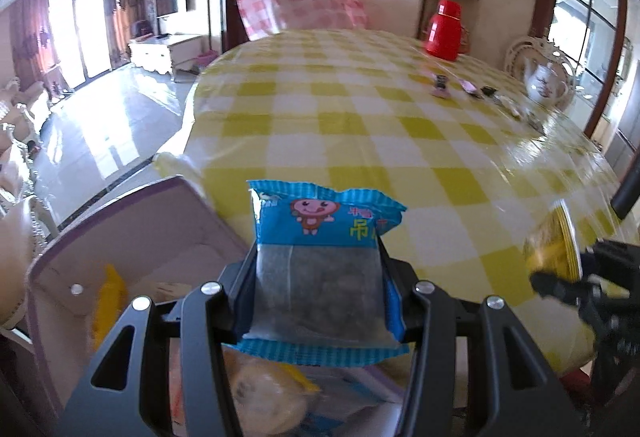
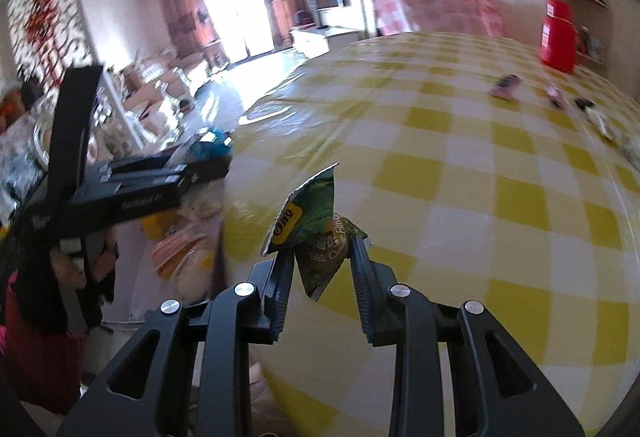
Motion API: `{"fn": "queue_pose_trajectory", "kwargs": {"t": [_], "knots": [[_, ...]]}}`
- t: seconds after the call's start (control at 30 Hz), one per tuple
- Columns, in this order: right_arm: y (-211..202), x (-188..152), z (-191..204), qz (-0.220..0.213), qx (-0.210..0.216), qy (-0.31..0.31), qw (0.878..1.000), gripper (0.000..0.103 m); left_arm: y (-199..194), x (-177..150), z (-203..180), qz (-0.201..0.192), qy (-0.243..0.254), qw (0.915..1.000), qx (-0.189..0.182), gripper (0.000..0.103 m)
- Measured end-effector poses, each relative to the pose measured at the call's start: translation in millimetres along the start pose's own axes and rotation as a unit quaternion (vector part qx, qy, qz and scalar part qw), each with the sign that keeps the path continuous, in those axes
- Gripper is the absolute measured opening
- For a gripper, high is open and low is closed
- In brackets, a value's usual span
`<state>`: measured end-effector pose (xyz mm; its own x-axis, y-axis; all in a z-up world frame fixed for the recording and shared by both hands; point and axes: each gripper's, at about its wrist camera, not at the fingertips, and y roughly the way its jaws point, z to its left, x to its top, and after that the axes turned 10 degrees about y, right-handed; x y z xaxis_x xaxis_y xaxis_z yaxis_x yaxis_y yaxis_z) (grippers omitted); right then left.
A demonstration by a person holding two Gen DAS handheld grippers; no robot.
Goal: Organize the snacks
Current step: 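Carry both held snacks off the table over the purple-rimmed box, then open both grippers to drop the snacks into the box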
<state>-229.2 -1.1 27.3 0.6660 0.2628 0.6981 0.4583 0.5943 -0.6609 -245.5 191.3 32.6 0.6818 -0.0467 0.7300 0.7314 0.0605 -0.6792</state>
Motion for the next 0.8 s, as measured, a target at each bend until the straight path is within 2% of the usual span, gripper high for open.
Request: {"fn": "queue_pose_trajectory", "kwargs": {"t": [0.4, 0.53, 0.7, 0.8], "knots": [[18.9, 7.7, 72.0, 0.007, 0.017, -0.101, 0.995, 0.030, -14.8, 1.0, 37.6, -0.003, -0.011, 0.9991, 0.041, 0.050], [25.5, 12.2, 97.8, 0.012, 0.026, -0.135, 0.990, 0.030, -23.6, -3.4, 62.4, 0.012, -0.024, 0.9993, 0.025, 0.050], [39.7, 5.5, 134.5, 0.029, 0.048, -0.179, 0.982, 0.030, -31.6, -15.7, 87.5, 0.038, -0.008, 0.9965, 0.073, 0.050], [53.2, -2.8, 152.3, 0.055, 0.069, -0.198, 0.976, 0.030, -28.1, -23.4, 106.3, 0.053, -0.019, 0.9939, 0.095, 0.051]]}}
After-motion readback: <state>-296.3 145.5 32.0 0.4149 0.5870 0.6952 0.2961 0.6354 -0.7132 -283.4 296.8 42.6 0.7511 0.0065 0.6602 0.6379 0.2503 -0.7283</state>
